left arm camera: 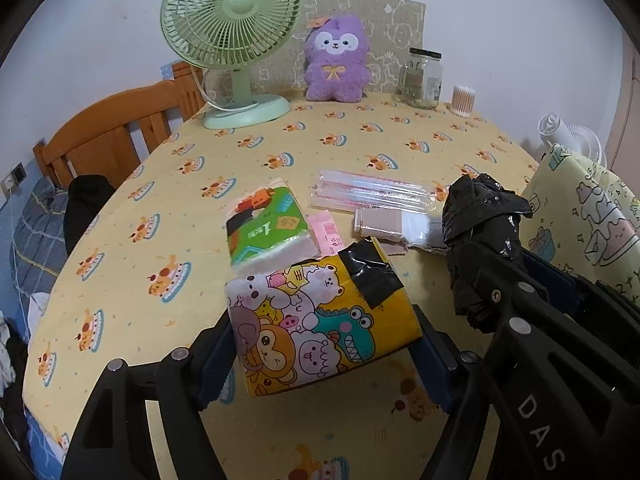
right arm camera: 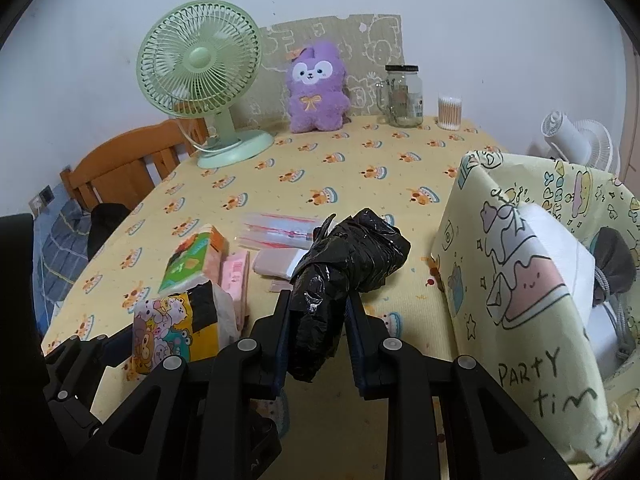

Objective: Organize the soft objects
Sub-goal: 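Grasp the cartoon-print snack bag with the left tool while the right tool holds the bundle, then carry the snack bag and black bundle toward the box with both tools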

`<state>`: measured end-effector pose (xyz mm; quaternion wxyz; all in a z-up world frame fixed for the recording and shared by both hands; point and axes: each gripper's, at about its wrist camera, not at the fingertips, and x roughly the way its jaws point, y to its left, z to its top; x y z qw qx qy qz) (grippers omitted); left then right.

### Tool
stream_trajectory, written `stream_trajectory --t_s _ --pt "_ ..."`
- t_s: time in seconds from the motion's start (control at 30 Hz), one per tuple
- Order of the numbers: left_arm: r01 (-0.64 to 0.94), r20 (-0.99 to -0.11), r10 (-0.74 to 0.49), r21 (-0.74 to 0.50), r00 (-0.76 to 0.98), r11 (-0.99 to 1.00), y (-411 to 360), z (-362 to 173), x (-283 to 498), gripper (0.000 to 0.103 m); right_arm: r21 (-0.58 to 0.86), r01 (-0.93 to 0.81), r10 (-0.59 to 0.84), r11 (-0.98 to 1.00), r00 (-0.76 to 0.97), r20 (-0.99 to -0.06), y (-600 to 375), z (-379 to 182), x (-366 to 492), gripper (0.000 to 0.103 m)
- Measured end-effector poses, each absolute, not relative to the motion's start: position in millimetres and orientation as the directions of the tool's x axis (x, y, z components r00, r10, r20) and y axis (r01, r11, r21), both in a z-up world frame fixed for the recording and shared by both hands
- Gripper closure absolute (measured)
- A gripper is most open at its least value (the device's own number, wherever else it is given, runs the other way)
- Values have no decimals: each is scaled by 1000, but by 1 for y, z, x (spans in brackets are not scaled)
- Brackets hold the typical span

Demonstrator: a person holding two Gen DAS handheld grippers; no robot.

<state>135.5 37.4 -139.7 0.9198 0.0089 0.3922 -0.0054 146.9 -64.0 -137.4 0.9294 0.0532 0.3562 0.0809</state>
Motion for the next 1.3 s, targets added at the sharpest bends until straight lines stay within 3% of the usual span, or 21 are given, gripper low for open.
stream_trajectory --t_s 1.3 --pt "7 -572 -1 8 820 1000 37 -37 95 23 129 -139 186 982 836 -516 -63 -32 113 75"
